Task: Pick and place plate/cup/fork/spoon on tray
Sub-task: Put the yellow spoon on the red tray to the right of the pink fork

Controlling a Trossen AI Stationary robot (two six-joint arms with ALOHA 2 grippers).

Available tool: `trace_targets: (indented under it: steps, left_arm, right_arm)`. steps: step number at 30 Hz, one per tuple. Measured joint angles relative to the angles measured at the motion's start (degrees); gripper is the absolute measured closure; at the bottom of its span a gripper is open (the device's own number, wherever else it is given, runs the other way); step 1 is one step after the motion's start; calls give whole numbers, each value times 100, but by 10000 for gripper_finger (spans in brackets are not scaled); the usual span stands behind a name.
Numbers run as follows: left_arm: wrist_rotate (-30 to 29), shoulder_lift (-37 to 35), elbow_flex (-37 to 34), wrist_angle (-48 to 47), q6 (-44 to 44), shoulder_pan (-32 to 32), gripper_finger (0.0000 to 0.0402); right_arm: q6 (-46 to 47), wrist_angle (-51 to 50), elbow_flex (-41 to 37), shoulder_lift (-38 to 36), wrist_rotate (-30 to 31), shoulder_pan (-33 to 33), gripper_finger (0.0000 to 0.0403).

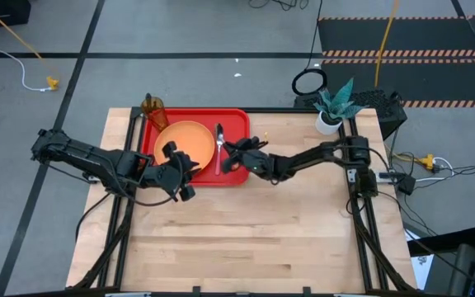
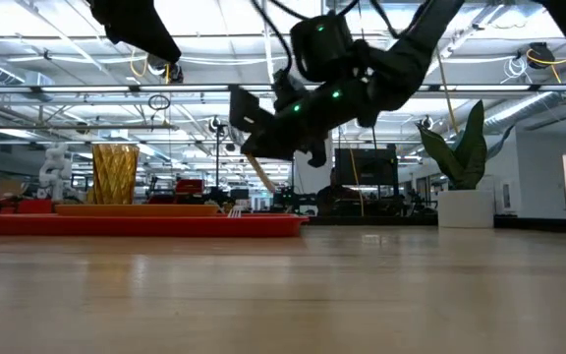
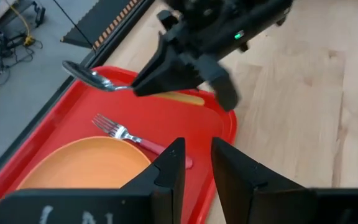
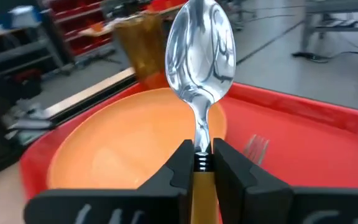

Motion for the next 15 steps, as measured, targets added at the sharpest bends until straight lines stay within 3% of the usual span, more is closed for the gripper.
trace_targets:
  steps: [8, 15]
  left_arm:
    - [-2, 0, 0, 3, 397, 134, 321]
    - [-2, 0, 0, 21, 618, 291, 321]
  right_arm:
    - [645, 143, 233, 551, 415, -26, 376]
    - [1171, -37, 252, 633, 1162, -26, 378]
